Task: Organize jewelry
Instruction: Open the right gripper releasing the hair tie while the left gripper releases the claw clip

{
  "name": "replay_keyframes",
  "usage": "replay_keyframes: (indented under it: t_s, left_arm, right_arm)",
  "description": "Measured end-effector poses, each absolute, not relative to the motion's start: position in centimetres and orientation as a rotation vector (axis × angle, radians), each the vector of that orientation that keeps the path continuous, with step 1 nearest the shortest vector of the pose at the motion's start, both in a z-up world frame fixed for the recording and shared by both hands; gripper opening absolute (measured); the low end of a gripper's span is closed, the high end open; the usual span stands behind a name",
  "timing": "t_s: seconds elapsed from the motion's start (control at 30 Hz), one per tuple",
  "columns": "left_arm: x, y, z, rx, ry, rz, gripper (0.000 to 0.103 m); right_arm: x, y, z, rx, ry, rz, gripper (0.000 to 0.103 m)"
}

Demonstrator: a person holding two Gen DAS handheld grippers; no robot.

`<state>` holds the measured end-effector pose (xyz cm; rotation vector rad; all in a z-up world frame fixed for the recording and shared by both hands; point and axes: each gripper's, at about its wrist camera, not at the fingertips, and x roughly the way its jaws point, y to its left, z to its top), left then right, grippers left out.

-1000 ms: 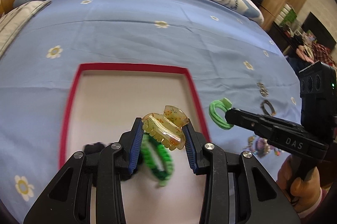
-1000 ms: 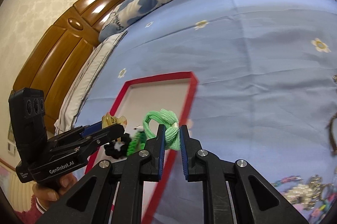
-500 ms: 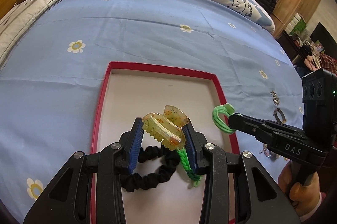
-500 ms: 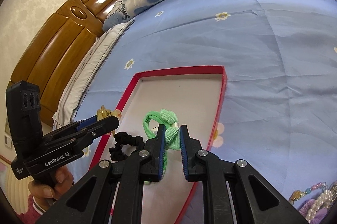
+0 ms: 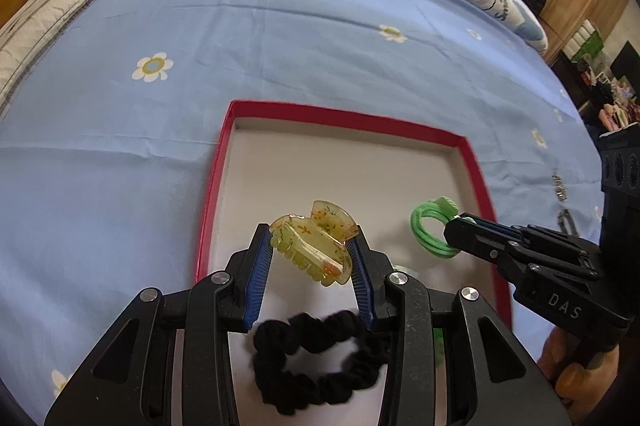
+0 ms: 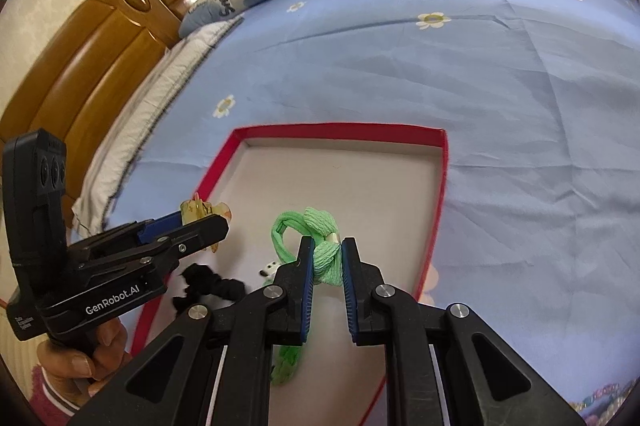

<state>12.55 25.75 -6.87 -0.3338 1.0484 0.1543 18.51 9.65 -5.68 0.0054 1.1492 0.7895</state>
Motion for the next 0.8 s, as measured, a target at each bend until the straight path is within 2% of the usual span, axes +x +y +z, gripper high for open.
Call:
replay_keyframes:
  t_s: [0.57, 0.73, 0.8]
  left_arm:
    - [13.3, 25.6, -8.5, -0.275, 1.131, 0.182, 0.036]
    - [13.5, 25.4, -8.5, -0.264, 1.138, 0.192, 0.038]
    - [13.5, 25.3, -8.5, -0.259, 1.139, 0.196, 0.039]
  right_arm:
    - [18.7, 11.4, -7.1, -0.098, 1.17, 0.789, 0.019]
    - [18.8, 11.3, -6.9, -0.085, 1.167, 0.79, 0.028]
    - [18.8, 11.3, -6.8, -0.085, 1.164, 0.793, 0.028]
